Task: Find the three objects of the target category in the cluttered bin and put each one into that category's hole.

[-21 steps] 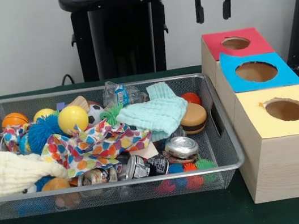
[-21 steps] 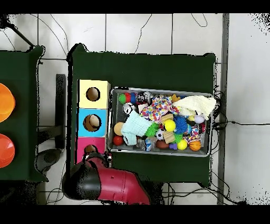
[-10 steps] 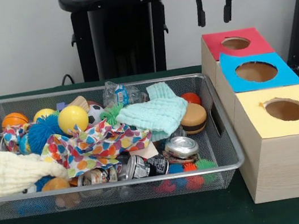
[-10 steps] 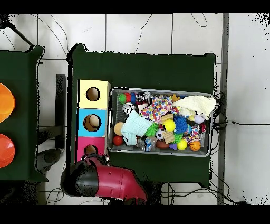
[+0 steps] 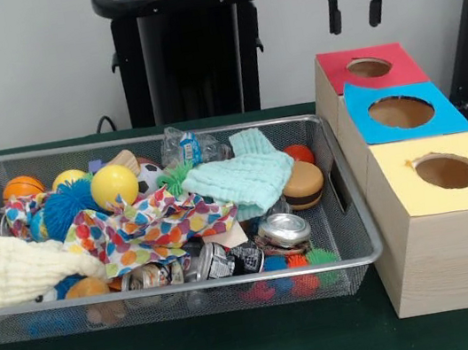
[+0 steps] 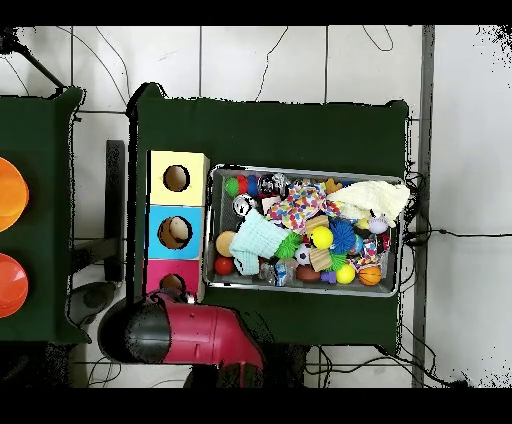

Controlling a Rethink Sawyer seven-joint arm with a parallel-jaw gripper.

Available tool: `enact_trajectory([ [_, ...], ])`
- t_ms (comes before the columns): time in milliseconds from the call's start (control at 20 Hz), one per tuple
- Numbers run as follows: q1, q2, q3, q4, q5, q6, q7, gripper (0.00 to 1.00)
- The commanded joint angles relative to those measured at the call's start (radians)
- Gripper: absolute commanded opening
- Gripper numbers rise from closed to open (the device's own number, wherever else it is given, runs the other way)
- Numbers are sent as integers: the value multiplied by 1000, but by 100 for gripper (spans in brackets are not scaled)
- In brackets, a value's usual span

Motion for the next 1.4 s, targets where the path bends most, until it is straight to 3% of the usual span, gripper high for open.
enact_trajectory([
  [50,5,5,48,-109,64,108,237,100],
  [550,-13,-47,42,-11,77,49,191,100],
  [1000,-2,-207,32,233,115,-55,174,100],
  [1150,7,-230,34,291,119,-107,181,100],
  [1350,-6,-209,52,314,115,-156,181,100],
  [1400,3,-198,33,271,94,-115,183,100],
])
